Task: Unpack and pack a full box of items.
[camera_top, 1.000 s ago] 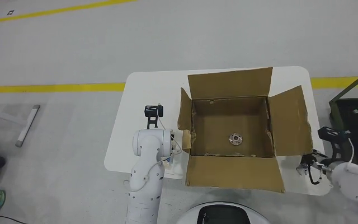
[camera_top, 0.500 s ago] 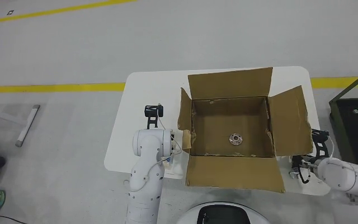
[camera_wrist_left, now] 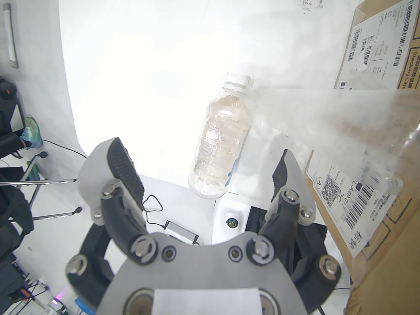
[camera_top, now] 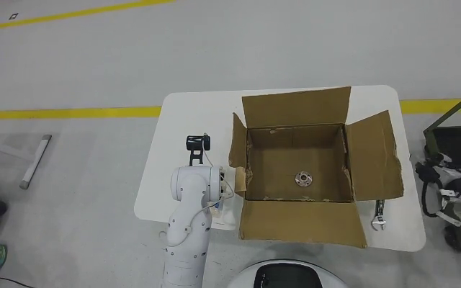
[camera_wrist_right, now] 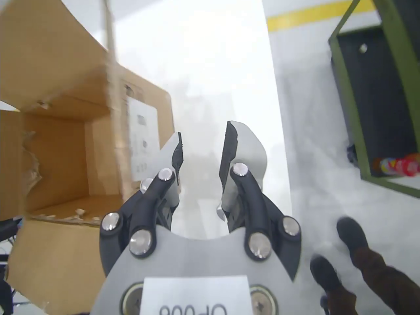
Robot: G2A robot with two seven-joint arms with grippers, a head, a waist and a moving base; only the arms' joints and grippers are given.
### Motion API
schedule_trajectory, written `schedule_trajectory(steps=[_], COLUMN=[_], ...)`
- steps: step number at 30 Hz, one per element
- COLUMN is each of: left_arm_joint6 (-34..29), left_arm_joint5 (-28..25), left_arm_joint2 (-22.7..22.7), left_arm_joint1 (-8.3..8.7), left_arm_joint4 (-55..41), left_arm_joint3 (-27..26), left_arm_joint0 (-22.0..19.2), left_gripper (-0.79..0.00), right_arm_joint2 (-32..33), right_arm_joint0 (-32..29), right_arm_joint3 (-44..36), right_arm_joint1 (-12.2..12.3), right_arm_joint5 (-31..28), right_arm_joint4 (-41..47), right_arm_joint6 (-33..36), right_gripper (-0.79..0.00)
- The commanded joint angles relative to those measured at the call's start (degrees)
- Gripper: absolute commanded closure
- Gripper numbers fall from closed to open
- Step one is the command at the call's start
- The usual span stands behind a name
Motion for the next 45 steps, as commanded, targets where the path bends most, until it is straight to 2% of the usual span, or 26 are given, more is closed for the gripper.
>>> schedule_trajectory(steps=[1, 7, 14, 18, 23, 27, 28, 29, 32, 36, 41, 44, 45], left_arm_joint6=[0.0, 0.0, 0.0, 0.0, 0.0, 0.0, 0.0, 0.0, 0.0, 0.0, 0.0, 0.0, 0.0], left_arm_joint5=[0.0, 0.0, 0.0, 0.0, 0.0, 0.0, 0.0, 0.0, 0.0, 0.0, 0.0, 0.0, 0.0], left_arm_joint2=[0.0, 0.0, 0.0, 0.0, 0.0, 0.0, 0.0, 0.0, 0.0, 0.0, 0.0, 0.0, 0.0], left_arm_joint1=[0.0, 0.0, 0.0, 0.0, 0.0, 0.0, 0.0, 0.0, 0.0, 0.0, 0.0, 0.0, 0.0], left_arm_joint4=[0.0, 0.0, 0.0, 0.0, 0.0, 0.0, 0.0, 0.0, 0.0, 0.0, 0.0, 0.0, 0.0], left_arm_joint3=[0.0, 0.0, 0.0, 0.0, 0.0, 0.0, 0.0, 0.0, 0.0, 0.0, 0.0, 0.0, 0.0], left_arm_joint0=[0.0, 0.0, 0.0, 0.0, 0.0, 0.0, 0.0, 0.0, 0.0, 0.0, 0.0, 0.0, 0.0], left_gripper=[-0.785, -0.785, -0.785, -0.785, -0.785, -0.785, -0.785, -0.785, -0.785, -0.785, -0.785, -0.785, -0.785], right_arm_joint2=[-1.4, -11.1, -23.5, -32.4, -42.6, -49.0, -49.9, -50.5, -51.9, -52.3, -52.9, -53.8, -54.1], right_arm_joint0=[3.0, 9.3, 11.2, 16.0, 24.7, 30.1, 31.2, 31.9, 33.4, 34.6, 35.4, 35.6, 35.7], right_arm_joint3=[0.6, 0.6, 2.2, 12.9, 28.1, 36.8, 38.0, 39.3, 42.4, 45.2, 47.6, 49.0, 49.3], right_arm_joint1=[0.4, 1.0, 1.1, 1.0, 0.0, -0.8, -1.1, -1.3, -1.7, -1.9, -2.2, -2.5, -2.6], right_arm_joint5=[-2.9, -6.1, -5.9, -5.7, -3.2, -2.2, -1.7, -0.9, -0.6, -0.5, -0.5, -0.6, -0.6], right_arm_joint4=[-0.6, -2.5, -4.7, -9.0, -13.4, -17.2, -17.2, -17.4, -17.6, -17.9, -18.4, -18.4, -18.5], right_arm_joint6=[-2.1, -3.3, 2.9, 7.4, 11.1, 14.1, 14.5, 14.5, 14.9, 15.3, 16.2, 16.0, 15.8], right_gripper=[-0.231, -0.231, -0.249, -0.317, -0.36, -0.369, -0.391, -0.493, -0.502, -0.582, -0.551, -0.474, -0.419])
